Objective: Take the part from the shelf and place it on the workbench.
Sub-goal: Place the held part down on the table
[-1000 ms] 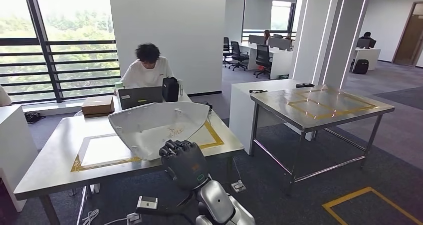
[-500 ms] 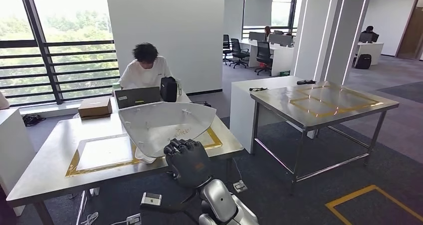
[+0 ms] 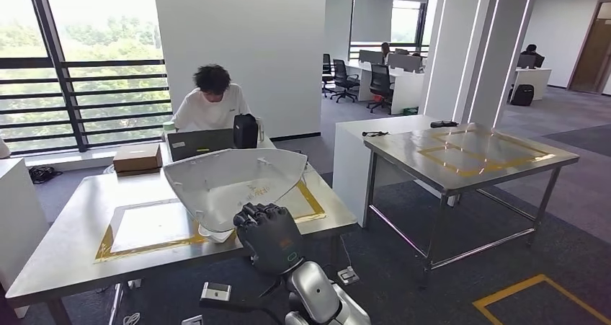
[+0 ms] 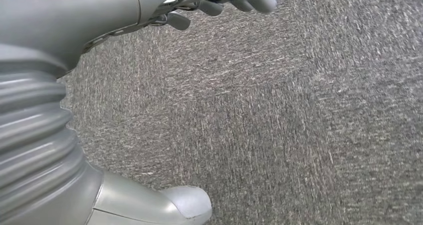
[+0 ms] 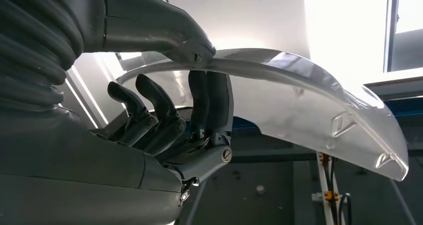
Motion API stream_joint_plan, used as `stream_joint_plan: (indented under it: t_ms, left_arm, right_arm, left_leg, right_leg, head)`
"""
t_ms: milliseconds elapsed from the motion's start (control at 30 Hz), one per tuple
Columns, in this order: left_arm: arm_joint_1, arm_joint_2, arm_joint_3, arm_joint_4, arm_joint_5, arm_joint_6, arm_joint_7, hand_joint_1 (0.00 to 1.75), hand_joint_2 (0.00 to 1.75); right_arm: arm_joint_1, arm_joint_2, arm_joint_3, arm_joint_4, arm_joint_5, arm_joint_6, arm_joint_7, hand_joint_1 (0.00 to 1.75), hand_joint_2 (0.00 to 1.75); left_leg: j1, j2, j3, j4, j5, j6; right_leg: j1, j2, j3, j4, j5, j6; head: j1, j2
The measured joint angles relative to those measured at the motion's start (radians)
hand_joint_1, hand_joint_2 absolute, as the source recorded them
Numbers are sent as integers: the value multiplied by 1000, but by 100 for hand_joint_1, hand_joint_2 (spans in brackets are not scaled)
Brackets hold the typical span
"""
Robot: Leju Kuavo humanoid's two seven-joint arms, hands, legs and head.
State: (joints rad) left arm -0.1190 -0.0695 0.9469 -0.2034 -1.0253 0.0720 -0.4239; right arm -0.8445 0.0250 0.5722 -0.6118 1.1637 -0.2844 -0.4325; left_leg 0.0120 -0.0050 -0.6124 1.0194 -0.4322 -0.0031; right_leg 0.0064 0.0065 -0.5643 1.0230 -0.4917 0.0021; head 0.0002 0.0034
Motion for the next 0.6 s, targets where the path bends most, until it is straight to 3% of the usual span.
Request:
stream_joint_plan:
  t_ms: [67, 133, 167, 200, 233, 300, 333, 400, 500, 567, 600]
  left_arm:
    - [-1, -2, 0, 0, -1, 0, 0, 0, 175]
    - [-2, -1, 0, 0, -1, 0, 0, 0, 175]
    - [-2, -2, 0, 0, -1, 0, 0, 0, 175]
    - [-2, -2, 0, 0, -1, 0, -1, 0, 175]
    - [-2, -4, 0, 0, -1, -1, -1, 0, 175]
    - [-3, -7, 0, 0, -1, -3, -2, 0, 175]
    - [-4, -9, 0, 0, -1, -4, -3, 0, 175]
    - [-6, -10, 0, 0, 0, -6, -4, 0, 175]
    - [-8, -11, 0, -1, 6, -6, -5, 0, 175]
    - [-9, -12, 0, -1, 9, -7, -7, 0, 175]
    - [-9, -13, 0, -1, 11, -7, -8, 0, 175]
  right_arm:
    - [-2, 0, 0, 0, 0, 0, 0, 159, 175]
    - [1, -2, 0, 0, 0, 0, -1, 159, 175]
    - [4, -2, 0, 0, 0, 1, -1, 159, 175]
    - [6, -4, 0, 1, 1, 1, -2, 159, 175]
    - [6, -5, 0, 1, 1, 2, -2, 159, 175]
    - [0, -8, 0, 1, 2, 4, -2, 159, 175]
    - [-4, -9, 0, 1, 2, 6, -2, 159, 175]
    - [-11, -10, 0, 1, 3, 11, -2, 159, 175]
    - [-18, -11, 0, 1, 2, 19, -5, 159, 175]
    - [-26, -10, 0, 1, -2, 20, -12, 159, 175]
    - [-28, -9, 0, 1, -4, 20, -15, 159, 175]
  left_leg:
    - [4, 1, 9, -4, -4, 11]
    - [4, 1, 14, -4, -10, 16]
    - [4, 1, 16, -4, -13, 16]
    - [4, 0, 19, -3, -17, 16]
    - [4, -1, 24, -3, -21, 15]
    - [4, -2, 36, -2, -30, 9]
    - [2, -2, 39, -1, -36, 4]
    - [-1, -2, 42, -1, -44, -8]
    - [1, 0, 45, 4, -55, -26]
    - [2, 1, 12, 74, -88, -35]
    - [2, 1, -23, 139, -114, -39]
  right_leg:
    - [-3, -2, -43, 84, -38, 12]
    - [-6, -2, -128, 229, -86, 20]
    - [-8, -2, -165, 280, -91, 21]
    - [-9, -2, -183, 292, -76, 22]
    - [-10, -2, -180, 262, -42, 20]
    - [-10, -3, -129, 123, 44, 13]
    - [-8, -3, -101, 57, 70, 8]
    - [-4, -3, -73, -6, 81, -1]
    - [-6, -1, -61, -16, 75, -19]
    - [-11, -1, -47, -23, 72, -30]
    - [-10, -1, -42, -22, 69, -35]
  head:
    - [2, 0]
    - [4, 0]
    - [4, 0]
    - [5, 0]
    - [6, 0]
    - [7, 0]
    - [6, 0]
    - [4, 0]
    - [3, 0]
    - [1, 0]
    - [-1, 0]
